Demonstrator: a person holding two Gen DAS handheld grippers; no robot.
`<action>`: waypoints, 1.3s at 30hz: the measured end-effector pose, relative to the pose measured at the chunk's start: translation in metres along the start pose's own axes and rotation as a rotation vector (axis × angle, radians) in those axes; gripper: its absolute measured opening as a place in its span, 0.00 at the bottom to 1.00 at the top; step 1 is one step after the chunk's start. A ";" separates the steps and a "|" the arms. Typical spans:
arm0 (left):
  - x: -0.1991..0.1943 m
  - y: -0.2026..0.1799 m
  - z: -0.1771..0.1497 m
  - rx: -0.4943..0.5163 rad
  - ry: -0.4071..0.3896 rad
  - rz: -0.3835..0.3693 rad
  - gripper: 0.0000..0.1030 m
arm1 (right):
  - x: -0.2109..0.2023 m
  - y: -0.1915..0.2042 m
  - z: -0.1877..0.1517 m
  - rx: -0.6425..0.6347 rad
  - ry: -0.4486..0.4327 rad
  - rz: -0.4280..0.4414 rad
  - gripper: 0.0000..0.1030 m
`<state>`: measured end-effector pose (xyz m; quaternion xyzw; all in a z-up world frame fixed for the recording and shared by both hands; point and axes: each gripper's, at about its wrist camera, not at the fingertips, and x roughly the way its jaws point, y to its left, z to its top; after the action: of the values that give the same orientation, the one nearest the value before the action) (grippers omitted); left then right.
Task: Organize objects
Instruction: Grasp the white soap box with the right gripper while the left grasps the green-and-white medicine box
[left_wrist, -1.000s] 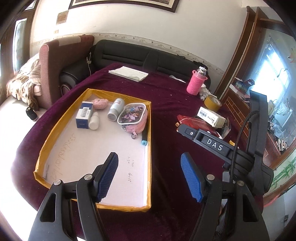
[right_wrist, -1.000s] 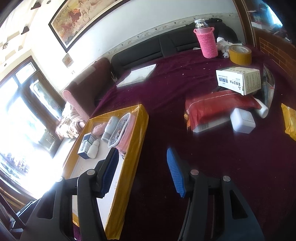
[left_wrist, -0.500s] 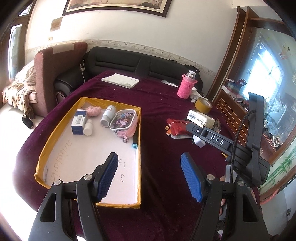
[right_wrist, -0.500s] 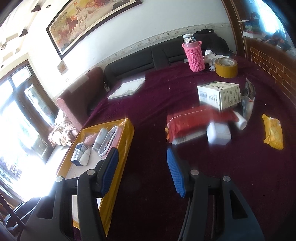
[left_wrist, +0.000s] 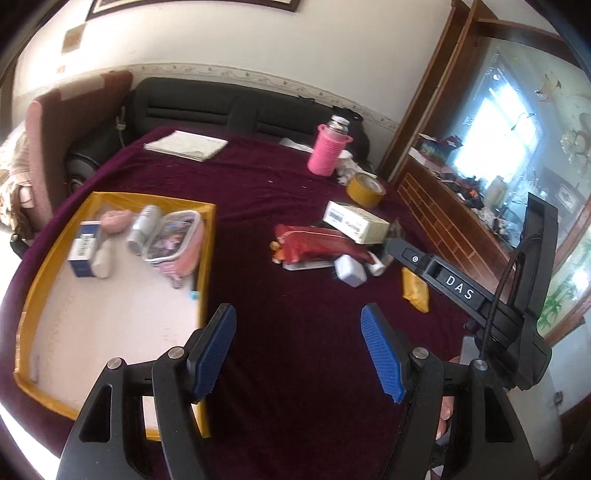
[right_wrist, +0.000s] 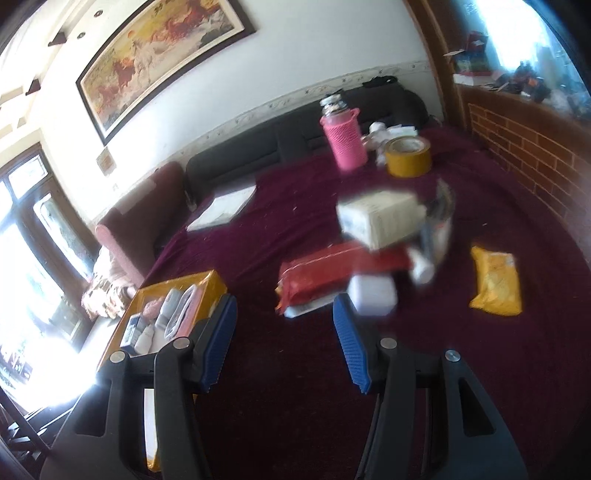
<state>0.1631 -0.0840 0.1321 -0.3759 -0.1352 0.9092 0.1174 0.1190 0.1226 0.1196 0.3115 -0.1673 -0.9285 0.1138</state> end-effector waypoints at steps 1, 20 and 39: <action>0.011 -0.009 0.001 0.011 0.027 -0.038 0.62 | -0.011 -0.014 0.006 0.013 -0.016 -0.039 0.51; 0.081 0.025 -0.019 -0.027 0.201 -0.078 0.62 | 0.125 -0.058 0.038 -0.067 0.426 -0.136 0.55; 0.215 -0.029 0.090 0.449 0.291 -0.024 0.62 | 0.086 -0.118 -0.006 0.109 0.294 0.102 0.48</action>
<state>-0.0464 -0.0030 0.0634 -0.4656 0.0837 0.8513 0.2269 0.0425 0.2026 0.0237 0.4409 -0.2147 -0.8553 0.1672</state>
